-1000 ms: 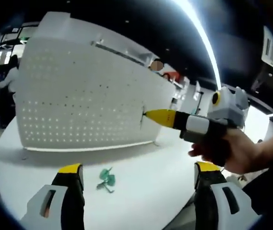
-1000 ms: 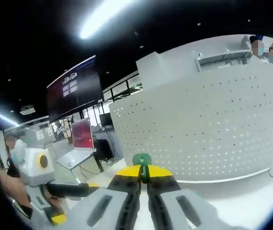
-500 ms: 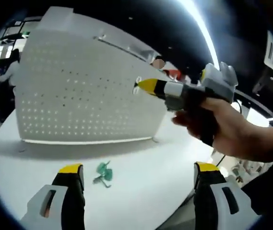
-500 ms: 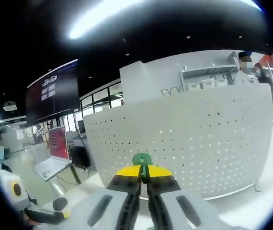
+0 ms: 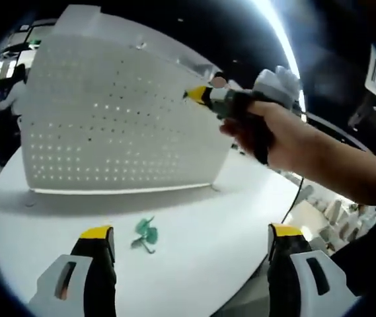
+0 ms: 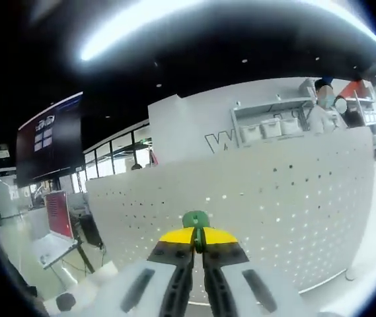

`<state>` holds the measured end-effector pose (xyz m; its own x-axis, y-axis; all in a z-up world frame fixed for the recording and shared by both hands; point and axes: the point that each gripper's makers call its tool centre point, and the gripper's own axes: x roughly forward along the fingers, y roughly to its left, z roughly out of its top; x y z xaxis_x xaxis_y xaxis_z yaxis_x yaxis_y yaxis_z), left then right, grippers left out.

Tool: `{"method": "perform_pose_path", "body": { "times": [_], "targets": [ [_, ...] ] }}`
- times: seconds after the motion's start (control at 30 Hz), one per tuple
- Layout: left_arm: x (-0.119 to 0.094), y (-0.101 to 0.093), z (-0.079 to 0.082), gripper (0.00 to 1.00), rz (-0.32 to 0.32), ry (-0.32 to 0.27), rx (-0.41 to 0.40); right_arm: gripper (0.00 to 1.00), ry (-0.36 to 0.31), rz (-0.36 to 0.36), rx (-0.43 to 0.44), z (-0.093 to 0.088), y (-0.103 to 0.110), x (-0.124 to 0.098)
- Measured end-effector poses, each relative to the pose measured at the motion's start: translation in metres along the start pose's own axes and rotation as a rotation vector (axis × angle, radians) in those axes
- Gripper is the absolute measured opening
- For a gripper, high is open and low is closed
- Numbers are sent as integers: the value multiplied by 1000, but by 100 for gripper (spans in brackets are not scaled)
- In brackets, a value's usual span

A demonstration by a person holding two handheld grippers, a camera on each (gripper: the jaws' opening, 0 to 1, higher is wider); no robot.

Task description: Insert the hook assembly into the mounting plate slot until the hook locks in place.

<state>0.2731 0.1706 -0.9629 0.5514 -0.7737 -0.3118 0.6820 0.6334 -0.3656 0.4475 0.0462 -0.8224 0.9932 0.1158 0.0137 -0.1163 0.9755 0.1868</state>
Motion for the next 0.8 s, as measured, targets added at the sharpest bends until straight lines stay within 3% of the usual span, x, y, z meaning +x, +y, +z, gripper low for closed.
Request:
{"method": "perform_pose_path", "body": {
  "times": [0.33, 0.8],
  "targets": [
    [-1, 10, 2, 96, 9, 15, 4, 1, -32, -46, 0, 14, -9, 27],
    [-5, 25, 1, 94, 34, 19, -15, 1, -75, -88, -19, 33, -3, 55]
  ]
}}
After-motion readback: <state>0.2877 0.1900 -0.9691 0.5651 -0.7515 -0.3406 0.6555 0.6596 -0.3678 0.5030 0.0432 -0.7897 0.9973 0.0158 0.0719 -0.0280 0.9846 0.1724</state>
